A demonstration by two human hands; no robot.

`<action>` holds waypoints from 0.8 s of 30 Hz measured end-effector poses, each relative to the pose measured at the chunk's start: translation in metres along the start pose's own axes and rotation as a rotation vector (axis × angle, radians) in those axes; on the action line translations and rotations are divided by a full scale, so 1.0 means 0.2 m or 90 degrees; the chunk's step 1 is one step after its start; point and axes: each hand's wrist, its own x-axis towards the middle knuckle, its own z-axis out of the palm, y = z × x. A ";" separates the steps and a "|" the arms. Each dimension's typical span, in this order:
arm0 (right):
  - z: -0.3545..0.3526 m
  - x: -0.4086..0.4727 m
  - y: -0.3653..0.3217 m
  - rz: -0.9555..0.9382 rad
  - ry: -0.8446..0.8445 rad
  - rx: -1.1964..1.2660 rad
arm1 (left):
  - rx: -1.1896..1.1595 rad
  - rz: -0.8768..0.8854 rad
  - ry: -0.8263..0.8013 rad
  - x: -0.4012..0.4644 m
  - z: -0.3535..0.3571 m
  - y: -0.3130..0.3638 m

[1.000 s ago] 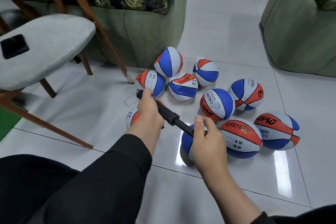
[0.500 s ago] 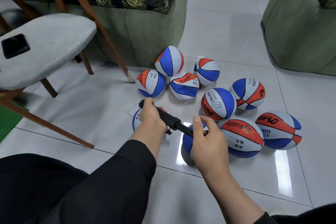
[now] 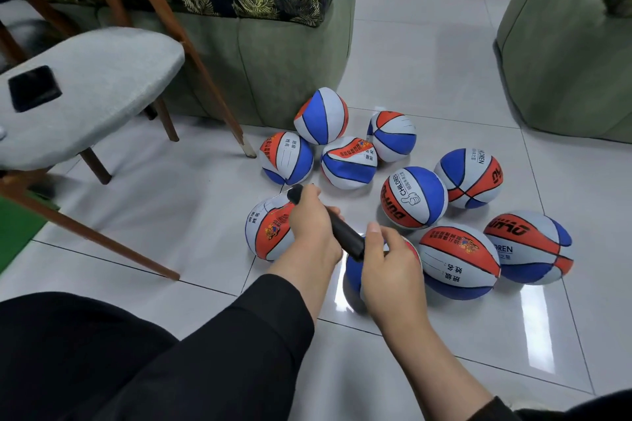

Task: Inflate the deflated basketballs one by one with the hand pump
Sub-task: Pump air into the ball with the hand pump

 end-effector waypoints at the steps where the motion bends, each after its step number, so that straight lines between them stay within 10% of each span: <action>1: 0.00 0.00 -0.01 -0.005 -0.008 0.005 | 0.000 -0.006 -0.003 0.01 0.00 0.02; 24: -0.02 -0.01 -0.03 -0.024 0.007 0.027 | 0.012 0.025 0.001 0.04 0.02 0.06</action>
